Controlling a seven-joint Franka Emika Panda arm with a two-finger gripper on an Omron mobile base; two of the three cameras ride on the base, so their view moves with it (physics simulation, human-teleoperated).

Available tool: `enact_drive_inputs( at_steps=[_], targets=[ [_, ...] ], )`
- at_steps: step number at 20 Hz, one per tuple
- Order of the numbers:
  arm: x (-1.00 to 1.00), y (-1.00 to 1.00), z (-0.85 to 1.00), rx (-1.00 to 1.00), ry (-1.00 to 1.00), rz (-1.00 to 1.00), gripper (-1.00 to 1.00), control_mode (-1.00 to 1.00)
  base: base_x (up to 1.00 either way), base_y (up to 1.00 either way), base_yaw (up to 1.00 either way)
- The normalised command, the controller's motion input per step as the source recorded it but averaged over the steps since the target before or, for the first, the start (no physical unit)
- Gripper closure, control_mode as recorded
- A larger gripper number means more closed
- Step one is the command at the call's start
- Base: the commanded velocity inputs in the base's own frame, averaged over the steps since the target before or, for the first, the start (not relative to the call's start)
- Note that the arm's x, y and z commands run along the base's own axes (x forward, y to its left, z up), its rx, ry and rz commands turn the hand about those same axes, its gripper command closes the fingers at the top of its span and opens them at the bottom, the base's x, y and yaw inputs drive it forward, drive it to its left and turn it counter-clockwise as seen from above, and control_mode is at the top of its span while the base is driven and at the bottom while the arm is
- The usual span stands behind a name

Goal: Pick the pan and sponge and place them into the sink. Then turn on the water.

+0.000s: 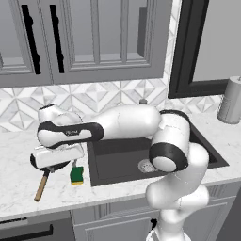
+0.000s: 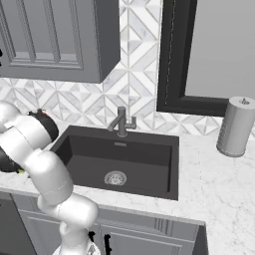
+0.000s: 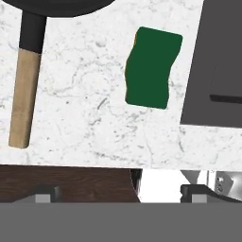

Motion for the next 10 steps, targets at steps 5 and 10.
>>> enact_drive_inputs(
  at_steps=[5, 10],
  targets=[
    [0.08, 0.31, -0.2, 0.01, 0.0, 0.0, -1.0, -1.0, 0.0, 0.0, 0.0],
    [0.08, 0.31, -0.27, 0.0, -0.01, 0.0, -1.0, -1.0, 0.0, 0.0, 0.0]
  ],
)
